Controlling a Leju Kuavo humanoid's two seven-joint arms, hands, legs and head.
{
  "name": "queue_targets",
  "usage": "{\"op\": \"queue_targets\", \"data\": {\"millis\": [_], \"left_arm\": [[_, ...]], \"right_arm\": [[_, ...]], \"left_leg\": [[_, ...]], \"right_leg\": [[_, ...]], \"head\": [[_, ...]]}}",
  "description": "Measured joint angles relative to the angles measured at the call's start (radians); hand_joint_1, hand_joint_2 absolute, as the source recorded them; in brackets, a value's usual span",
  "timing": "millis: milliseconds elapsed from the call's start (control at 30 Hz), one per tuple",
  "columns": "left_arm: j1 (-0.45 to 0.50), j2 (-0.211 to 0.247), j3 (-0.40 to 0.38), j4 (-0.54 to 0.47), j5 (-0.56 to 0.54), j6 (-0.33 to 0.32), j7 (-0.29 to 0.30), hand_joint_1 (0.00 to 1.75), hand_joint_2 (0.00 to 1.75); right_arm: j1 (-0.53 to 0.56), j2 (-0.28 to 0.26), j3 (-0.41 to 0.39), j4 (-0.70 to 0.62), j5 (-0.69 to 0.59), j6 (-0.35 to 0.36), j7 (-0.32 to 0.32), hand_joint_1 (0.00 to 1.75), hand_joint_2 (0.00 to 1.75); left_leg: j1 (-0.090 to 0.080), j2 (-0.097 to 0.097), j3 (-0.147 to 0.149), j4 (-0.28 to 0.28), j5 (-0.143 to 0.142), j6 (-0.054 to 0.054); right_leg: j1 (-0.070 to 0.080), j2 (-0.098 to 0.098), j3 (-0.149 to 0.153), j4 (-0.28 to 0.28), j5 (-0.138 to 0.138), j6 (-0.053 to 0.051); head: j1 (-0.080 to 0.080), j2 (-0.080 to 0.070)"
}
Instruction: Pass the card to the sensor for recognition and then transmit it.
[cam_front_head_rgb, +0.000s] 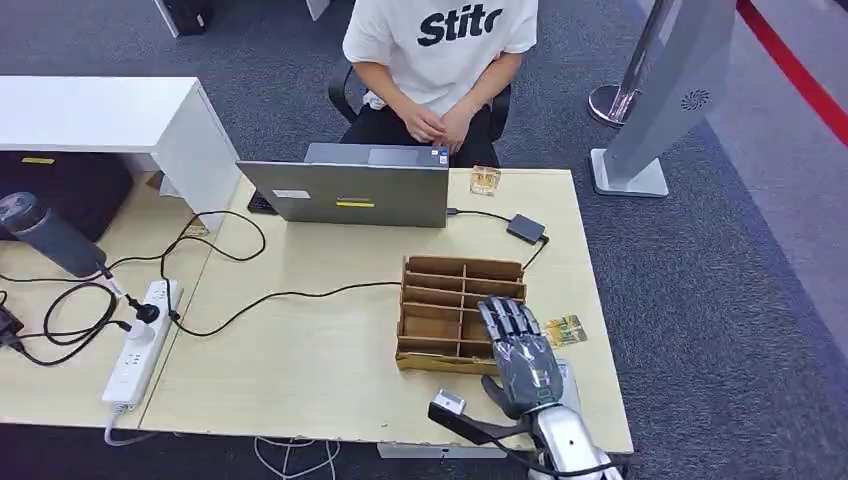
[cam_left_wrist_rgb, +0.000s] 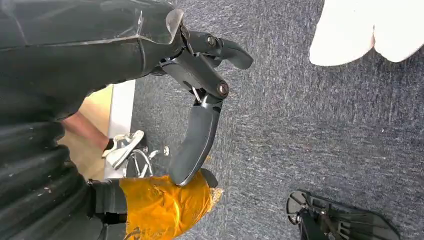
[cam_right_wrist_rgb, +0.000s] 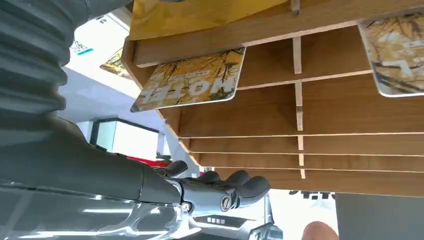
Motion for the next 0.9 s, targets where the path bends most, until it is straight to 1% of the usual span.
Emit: {"op": "queue_targets", "data": {"millis": [333, 533, 900], "left_arm": [[0.0, 0.0, 0.0, 0.0, 0.009, 0.001, 0.0, 0.0, 1.75], [0.0, 0.0, 0.0, 0.0, 0.012, 0.002, 0.0, 0.0, 1.75], [0.0, 0.0, 0.0, 0.0, 0.015, 0.002, 0.0, 0.0, 1.75]], "right_arm": [[0.021, 0.001, -0.001, -0.026, -0.002, -0.006, -0.019, 0.0, 1.75], [0.04, 0.002, 0.002, -0.056, -0.002, -0.006, -0.02, 0.0, 1.75], [0.047, 0.002, 0.002, -0.065, -0.002, -0.006, -0.02, 0.0, 1.75]], "left_leg": [[0.0, 0.0, 0.0, 0.0, 0.0, 0.0], [0.0, 0.0, 0.0, 0.0, 0.0, 0.0], [0.0, 0.0, 0.0, 0.0, 0.0, 0.0]], "right_leg": [[0.0, 0.0, 0.0, 0.0, 0.0, 0.0], [0.0, 0.0, 0.0, 0.0, 0.0, 0.0], [0.0, 0.0, 0.0, 0.0, 0.0, 0.0]], "head": [[0.0, 0.0], [0.0, 0.0], [0.0, 0.0]]}}
